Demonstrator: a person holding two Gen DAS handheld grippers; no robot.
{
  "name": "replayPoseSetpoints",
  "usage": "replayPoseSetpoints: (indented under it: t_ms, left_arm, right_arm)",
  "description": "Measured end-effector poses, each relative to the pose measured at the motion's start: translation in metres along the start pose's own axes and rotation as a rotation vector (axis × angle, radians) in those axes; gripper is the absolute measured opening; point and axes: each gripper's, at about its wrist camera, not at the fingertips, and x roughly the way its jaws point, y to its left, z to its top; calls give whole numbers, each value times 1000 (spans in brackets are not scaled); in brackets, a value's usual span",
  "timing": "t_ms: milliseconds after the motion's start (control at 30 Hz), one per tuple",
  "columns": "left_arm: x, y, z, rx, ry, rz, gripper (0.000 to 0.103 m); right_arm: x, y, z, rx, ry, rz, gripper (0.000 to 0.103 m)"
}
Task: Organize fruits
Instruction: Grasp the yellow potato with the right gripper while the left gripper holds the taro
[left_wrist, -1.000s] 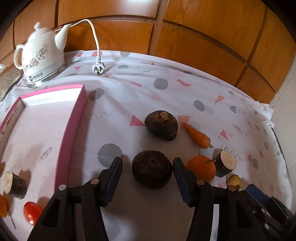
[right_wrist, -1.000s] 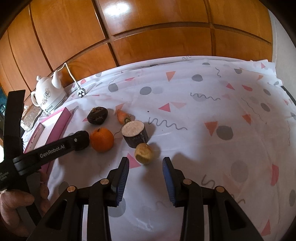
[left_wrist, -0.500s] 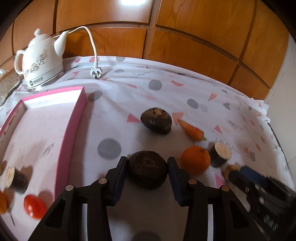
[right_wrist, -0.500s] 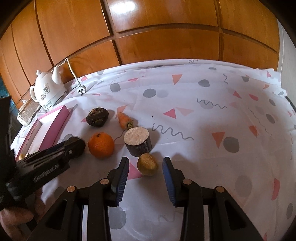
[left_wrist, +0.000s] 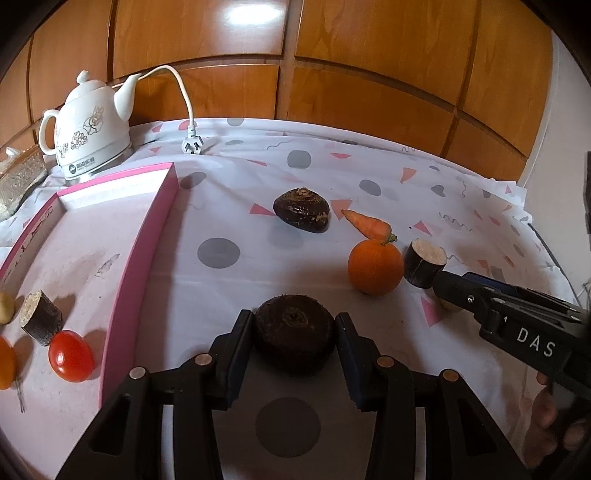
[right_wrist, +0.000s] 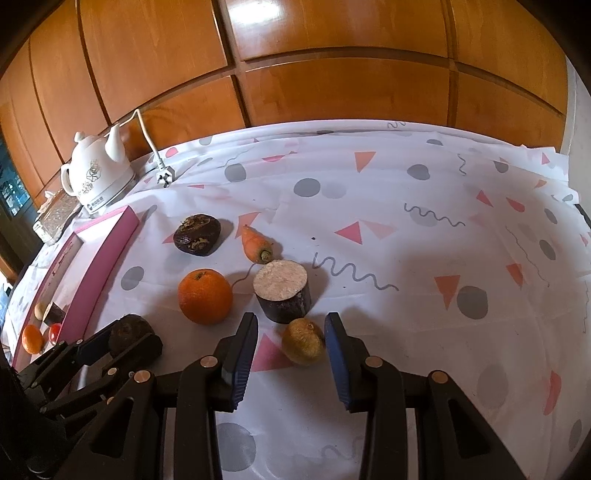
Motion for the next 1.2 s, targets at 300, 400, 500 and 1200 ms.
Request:
replayPoseSetpoints:
  t_ms: [300, 400, 500, 1200]
  left_arm:
    - [0, -1, -1, 6, -5, 4, 45]
    - [0, -1, -1, 7, -8, 4, 45]
    - [0, -1, -1, 5, -10, 2, 45]
    - [0, -1, 0, 8, -6, 5, 45]
  right_arm:
    - [5, 4, 4, -29, 3, -5, 42]
    - [7, 1, 3, -17, 9, -5, 42]
    - [9, -3, -2, 1, 24, -8, 42]
    - [14, 6, -9, -67, 13, -69, 26]
